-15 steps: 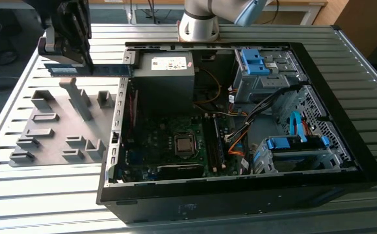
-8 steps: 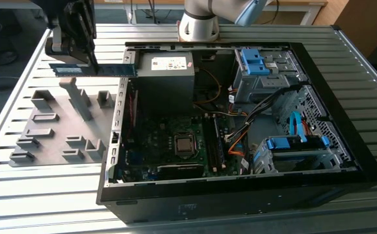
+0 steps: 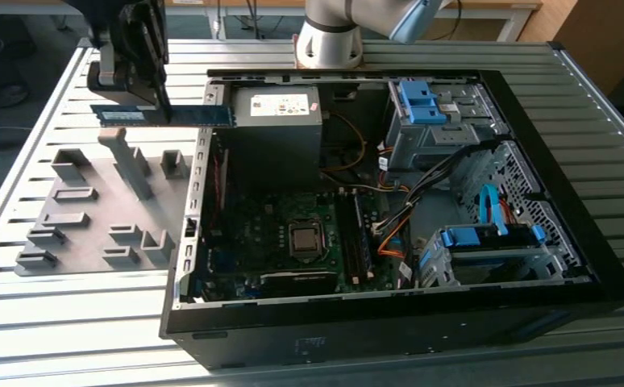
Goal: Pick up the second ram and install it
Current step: 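Pick up the second ram and move it above second insertion slot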
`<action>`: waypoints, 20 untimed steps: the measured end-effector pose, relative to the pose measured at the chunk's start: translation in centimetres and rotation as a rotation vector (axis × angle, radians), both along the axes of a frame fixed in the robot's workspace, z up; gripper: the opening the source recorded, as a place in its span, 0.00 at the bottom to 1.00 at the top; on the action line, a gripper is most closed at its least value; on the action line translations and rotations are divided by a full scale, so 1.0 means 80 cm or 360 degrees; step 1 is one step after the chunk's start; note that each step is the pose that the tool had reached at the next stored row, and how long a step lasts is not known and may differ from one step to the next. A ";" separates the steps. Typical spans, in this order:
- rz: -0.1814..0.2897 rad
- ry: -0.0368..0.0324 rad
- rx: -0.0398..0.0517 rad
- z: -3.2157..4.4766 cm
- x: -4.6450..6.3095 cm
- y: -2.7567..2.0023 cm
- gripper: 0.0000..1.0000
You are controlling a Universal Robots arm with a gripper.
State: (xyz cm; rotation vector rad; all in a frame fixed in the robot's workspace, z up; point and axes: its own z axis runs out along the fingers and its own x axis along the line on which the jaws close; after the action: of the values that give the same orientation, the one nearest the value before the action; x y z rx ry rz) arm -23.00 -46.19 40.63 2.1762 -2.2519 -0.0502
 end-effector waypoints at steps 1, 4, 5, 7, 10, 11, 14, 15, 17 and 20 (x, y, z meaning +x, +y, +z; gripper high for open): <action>0.0000 0.0000 0.0000 0.0000 0.001 0.0000 0.14; 0.0000 0.0000 0.0000 0.0000 0.005 0.0000 0.14; 0.0000 0.0000 0.0000 0.0000 0.006 0.0000 0.14; 0.0000 0.0000 0.0000 0.0000 0.008 0.0000 0.14; 0.0000 0.0000 0.0000 0.0000 0.011 0.0000 0.14; 0.0000 0.0000 0.0000 0.0000 0.012 0.0000 0.14; 0.0000 0.0000 0.0000 0.0000 0.016 0.0000 0.14; 0.0000 0.0000 0.0000 0.0000 0.017 0.0000 0.14; 0.0000 0.0000 0.0000 0.0000 0.019 0.0000 0.14; 0.0000 0.0000 0.0000 0.0000 0.023 0.0000 0.14</action>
State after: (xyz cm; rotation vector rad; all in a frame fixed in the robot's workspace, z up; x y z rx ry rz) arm -21.15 -46.19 40.63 2.1762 -2.2519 -0.0501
